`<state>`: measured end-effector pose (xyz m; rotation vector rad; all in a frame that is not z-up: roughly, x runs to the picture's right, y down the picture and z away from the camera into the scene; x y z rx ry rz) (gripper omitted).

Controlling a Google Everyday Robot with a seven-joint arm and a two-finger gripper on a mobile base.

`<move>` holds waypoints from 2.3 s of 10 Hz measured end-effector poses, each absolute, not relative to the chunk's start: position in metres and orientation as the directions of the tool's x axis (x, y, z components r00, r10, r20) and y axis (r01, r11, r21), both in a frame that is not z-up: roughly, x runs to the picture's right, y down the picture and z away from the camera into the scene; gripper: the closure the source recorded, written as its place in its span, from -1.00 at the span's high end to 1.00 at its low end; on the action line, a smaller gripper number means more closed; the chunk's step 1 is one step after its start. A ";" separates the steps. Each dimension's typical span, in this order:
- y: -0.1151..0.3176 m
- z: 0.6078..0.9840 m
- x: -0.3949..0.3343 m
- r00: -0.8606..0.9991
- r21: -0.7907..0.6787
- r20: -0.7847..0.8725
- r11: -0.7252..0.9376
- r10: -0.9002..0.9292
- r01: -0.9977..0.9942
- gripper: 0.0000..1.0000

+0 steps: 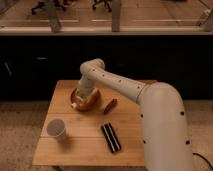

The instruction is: Place the bottle in the ceramic bowl

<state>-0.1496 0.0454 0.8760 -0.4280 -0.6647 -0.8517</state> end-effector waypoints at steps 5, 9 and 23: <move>0.042 0.878 -0.150 0.471 -0.084 0.682 0.580 -0.559 0.811 0.06; 0.037 0.878 -0.148 0.484 -0.083 0.668 0.591 -0.565 0.803 0.60; 0.027 0.872 -0.144 0.517 -0.092 0.662 0.625 -0.543 0.775 0.60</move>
